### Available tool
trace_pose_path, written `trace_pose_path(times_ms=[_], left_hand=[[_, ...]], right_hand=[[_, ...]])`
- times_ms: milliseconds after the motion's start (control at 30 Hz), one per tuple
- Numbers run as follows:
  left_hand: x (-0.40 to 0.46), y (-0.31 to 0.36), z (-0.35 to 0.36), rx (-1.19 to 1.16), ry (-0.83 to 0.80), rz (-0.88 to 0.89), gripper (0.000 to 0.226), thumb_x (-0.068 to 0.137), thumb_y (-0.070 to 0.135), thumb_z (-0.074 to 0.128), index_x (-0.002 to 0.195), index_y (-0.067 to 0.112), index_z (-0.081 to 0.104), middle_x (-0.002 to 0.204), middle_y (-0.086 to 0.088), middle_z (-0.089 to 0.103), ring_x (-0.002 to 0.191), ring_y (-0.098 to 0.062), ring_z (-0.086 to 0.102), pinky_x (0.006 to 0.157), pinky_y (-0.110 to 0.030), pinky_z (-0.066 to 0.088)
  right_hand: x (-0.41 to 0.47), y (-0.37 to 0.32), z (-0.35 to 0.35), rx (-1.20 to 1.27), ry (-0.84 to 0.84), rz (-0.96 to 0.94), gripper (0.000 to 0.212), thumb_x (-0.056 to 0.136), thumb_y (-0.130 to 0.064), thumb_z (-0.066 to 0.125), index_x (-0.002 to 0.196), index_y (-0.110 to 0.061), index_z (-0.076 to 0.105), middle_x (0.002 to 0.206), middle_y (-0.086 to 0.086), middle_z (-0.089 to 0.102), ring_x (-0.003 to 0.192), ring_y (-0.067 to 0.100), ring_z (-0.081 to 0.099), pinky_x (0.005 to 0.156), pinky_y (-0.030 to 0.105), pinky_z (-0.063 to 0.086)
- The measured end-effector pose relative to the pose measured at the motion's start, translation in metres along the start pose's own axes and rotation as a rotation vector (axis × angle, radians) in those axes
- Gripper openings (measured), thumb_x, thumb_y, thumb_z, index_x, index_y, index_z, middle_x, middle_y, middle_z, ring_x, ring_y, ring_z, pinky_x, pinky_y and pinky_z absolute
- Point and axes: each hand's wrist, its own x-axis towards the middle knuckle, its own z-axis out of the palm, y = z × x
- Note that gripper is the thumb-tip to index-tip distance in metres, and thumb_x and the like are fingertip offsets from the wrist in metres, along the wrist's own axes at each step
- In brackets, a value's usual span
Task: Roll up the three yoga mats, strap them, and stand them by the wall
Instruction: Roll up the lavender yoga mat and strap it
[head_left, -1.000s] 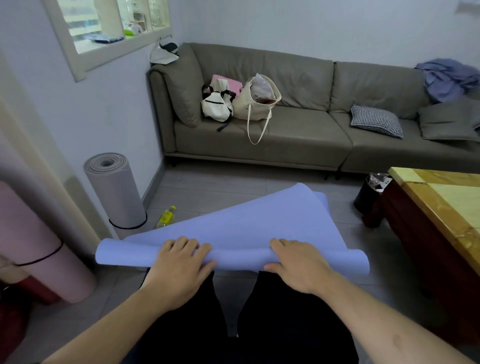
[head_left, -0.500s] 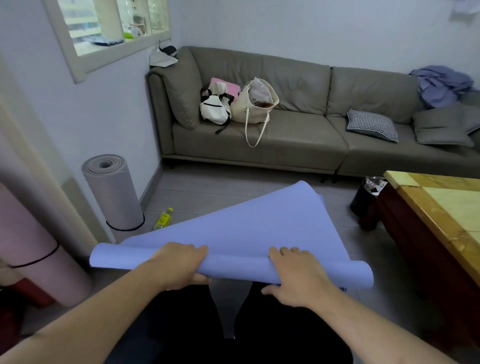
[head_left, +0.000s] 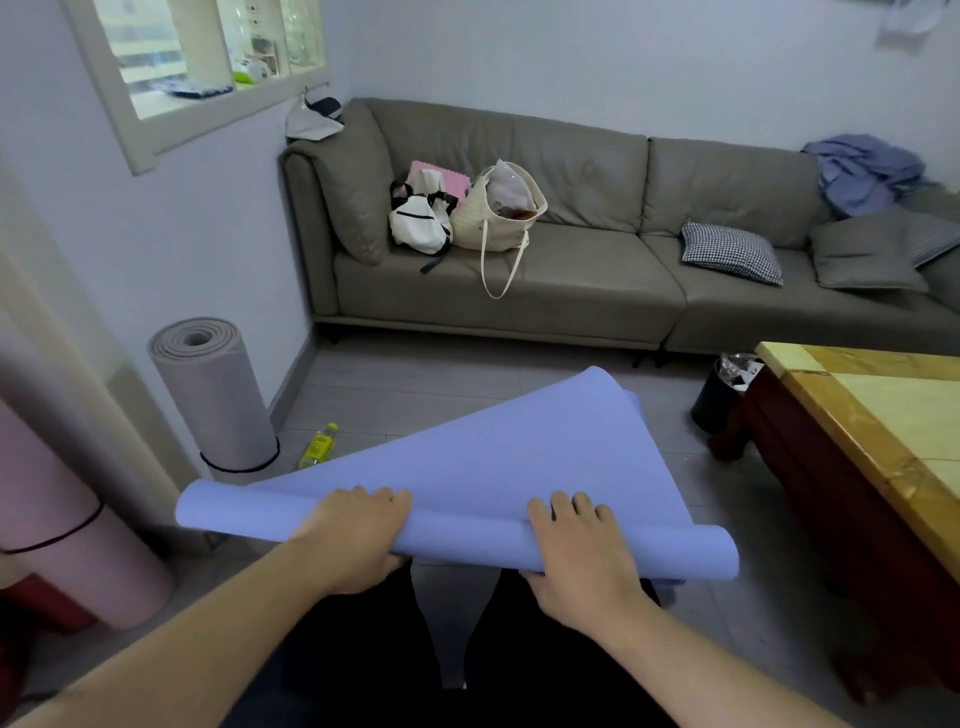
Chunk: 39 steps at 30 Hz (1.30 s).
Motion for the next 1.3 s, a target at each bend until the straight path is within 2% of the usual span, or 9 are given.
trace_pose_path(times_ms=[133, 233, 300, 433, 600, 767, 1000, 1133, 1300], left_hand=[[0.008, 0.003, -0.018, -0.137, -0.225, -0.021, 0.051, 0.096, 0.062, 0.055, 0.126, 0.022, 0.046, 0.128, -0.002, 0.063, 0.115, -0.030, 0.063, 0.086, -0.038, 0.045], [0.005, 0.013, -0.015, -0.042, -0.136, -0.037, 0.056, 0.094, 0.062, 0.057, 0.130, 0.021, 0.044, 0.127, -0.005, 0.058, 0.116, -0.032, 0.059, 0.087, -0.041, 0.043], [-0.004, 0.018, 0.000, 0.016, 0.077, -0.021, 0.058, 0.082, 0.057, 0.071, 0.120, 0.019, 0.050, 0.112, -0.006, 0.057, 0.103, -0.033, 0.058, 0.078, -0.042, 0.045], [-0.007, 0.020, 0.021, 0.073, 0.120, -0.051, 0.061, 0.045, 0.046, 0.093, 0.090, 0.018, 0.062, 0.075, -0.005, 0.058, 0.065, -0.032, 0.057, 0.058, -0.039, 0.044], [-0.001, 0.020, -0.003, -0.025, -0.037, -0.105, 0.026, 0.091, 0.034, 0.053, 0.116, 0.026, 0.053, 0.116, -0.001, 0.065, 0.106, -0.030, 0.065, 0.080, -0.039, 0.041], [0.009, 0.012, -0.009, -0.089, -0.135, -0.094, 0.027, 0.091, 0.038, 0.053, 0.116, 0.028, 0.055, 0.119, 0.000, 0.066, 0.108, -0.028, 0.064, 0.083, -0.038, 0.045], [-0.002, 0.025, 0.029, 0.049, 0.187, -0.104, 0.058, 0.046, 0.032, 0.090, 0.094, 0.016, 0.060, 0.081, -0.006, 0.055, 0.073, -0.032, 0.053, 0.063, -0.042, 0.041], [0.002, 0.029, 0.002, 0.057, 0.051, -0.189, 0.031, 0.082, 0.035, 0.066, 0.110, 0.026, 0.054, 0.104, -0.001, 0.064, 0.097, -0.030, 0.062, 0.077, -0.041, 0.038], [0.010, 0.018, -0.016, -0.126, -0.154, -0.166, 0.022, 0.087, 0.028, 0.052, 0.109, 0.027, 0.055, 0.118, 0.000, 0.067, 0.109, -0.028, 0.065, 0.086, -0.037, 0.047]], right_hand=[[0.003, 0.005, -0.014, 0.012, -0.079, -0.013, 0.044, 0.071, -0.039, 0.076, 0.107, -0.022, 0.059, 0.089, 0.003, 0.067, 0.079, 0.032, 0.066, 0.065, 0.040, 0.045], [0.008, 0.011, -0.021, 0.099, -0.169, -0.006, 0.028, 0.087, -0.035, 0.061, 0.112, -0.024, 0.059, 0.110, 0.005, 0.070, 0.101, 0.033, 0.069, 0.074, 0.039, 0.041], [0.013, 0.013, -0.030, 0.124, -0.232, 0.012, 0.028, 0.086, -0.034, 0.061, 0.112, -0.023, 0.064, 0.114, 0.006, 0.071, 0.104, 0.033, 0.069, 0.081, 0.038, 0.048], [0.014, 0.011, -0.028, 0.127, -0.230, 0.021, 0.027, 0.081, -0.032, 0.062, 0.108, -0.026, 0.064, 0.109, 0.002, 0.070, 0.103, 0.031, 0.068, 0.081, 0.037, 0.047], [0.001, 0.001, -0.002, -0.006, -0.039, -0.026, 0.052, 0.062, -0.038, 0.077, 0.108, -0.022, 0.058, 0.097, 0.004, 0.055, 0.084, 0.031, 0.056, 0.066, 0.043, 0.040], [0.006, -0.002, -0.004, -0.015, -0.016, -0.023, 0.050, 0.068, -0.033, 0.078, 0.113, -0.024, 0.058, 0.095, 0.002, 0.063, 0.086, 0.031, 0.062, 0.069, 0.042, 0.037], [0.023, 0.008, -0.030, 0.132, -0.258, -0.025, 0.030, 0.084, -0.026, 0.064, 0.114, -0.024, 0.063, 0.117, 0.005, 0.070, 0.108, 0.033, 0.068, 0.088, 0.038, 0.052], [0.026, 0.008, -0.028, 0.144, -0.235, -0.035, 0.032, 0.082, -0.028, 0.065, 0.113, -0.025, 0.060, 0.116, 0.003, 0.068, 0.107, 0.031, 0.066, 0.083, 0.038, 0.048], [0.006, 0.000, -0.007, 0.009, 0.002, -0.052, 0.047, 0.065, -0.039, 0.079, 0.103, -0.021, 0.059, 0.097, 0.003, 0.056, 0.086, 0.032, 0.056, 0.070, 0.043, 0.040]])
